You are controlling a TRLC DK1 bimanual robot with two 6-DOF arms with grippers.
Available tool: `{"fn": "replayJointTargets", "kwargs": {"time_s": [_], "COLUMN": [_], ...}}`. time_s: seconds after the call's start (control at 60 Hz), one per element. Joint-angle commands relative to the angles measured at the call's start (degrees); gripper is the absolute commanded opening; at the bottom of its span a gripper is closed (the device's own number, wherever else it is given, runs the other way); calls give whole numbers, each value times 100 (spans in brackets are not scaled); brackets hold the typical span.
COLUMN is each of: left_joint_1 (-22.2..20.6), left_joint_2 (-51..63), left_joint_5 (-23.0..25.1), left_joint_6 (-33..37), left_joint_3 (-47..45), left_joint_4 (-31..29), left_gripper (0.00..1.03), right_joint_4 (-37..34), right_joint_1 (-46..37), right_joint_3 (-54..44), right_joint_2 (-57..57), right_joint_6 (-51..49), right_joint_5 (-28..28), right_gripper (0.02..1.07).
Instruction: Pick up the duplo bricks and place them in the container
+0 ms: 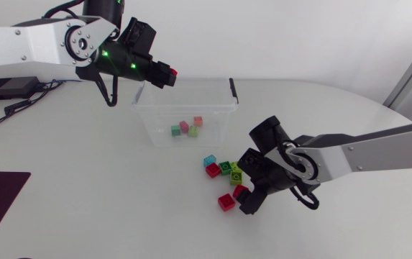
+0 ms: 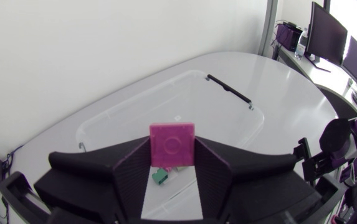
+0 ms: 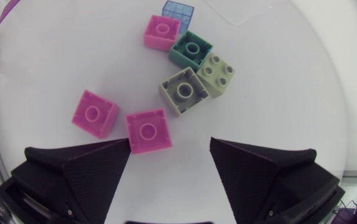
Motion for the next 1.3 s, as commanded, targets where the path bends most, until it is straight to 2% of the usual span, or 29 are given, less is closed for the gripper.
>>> {"fn": "replayJointTargets", "kwargs": {"time_s": [0.0,0.267,0.317,0.417,0.65,0.717,0.733,0.75,0.8,0.817,0.833,0.883,1.083,1.283], "left_joint_1": [59,191,226,253,253,253,244,244,226,226,217,209,261,-117], "left_joint_2": [103,824,938,1105,1404,1554,1606,1606,1668,1668,1677,1738,1264,-380], "left_joint_5": [47,47,47,47,47,38,38,38,38,29,21,-23,91,548], "left_joint_6": [135,144,144,144,135,118,118,118,144,144,162,206,214,882], "left_joint_3": [238,871,959,1091,1372,1539,1583,1583,1662,1662,1688,1768,1680,300], "left_joint_4": [91,-102,-93,-93,-102,-199,-243,-251,-357,-366,-418,-541,-972,-1271], "left_gripper": [34,36,36,36,36,46,51,52,72,74,83,95,98,98], "right_joint_4": [29,3,11,47,108,91,91,64,3,3,-59,-182,-701,-1228], "right_joint_1": [-53,202,219,228,219,254,254,263,272,272,272,263,0,-440], "right_joint_3": [108,222,222,195,204,195,187,178,160,151,134,108,195,819], "right_joint_2": [99,204,248,266,363,354,345,328,266,257,196,11,-903,-1465], "right_joint_6": [0,-176,-185,-185,-255,-273,-273,-281,-290,-290,-308,-325,-457,-633], "right_joint_5": [40,-83,-100,-109,-118,-136,-144,-162,-171,-171,-171,-171,-206,-338], "right_gripper": [93,92,83,77,46,27,26,26,26,26,26,25,25,25]}}
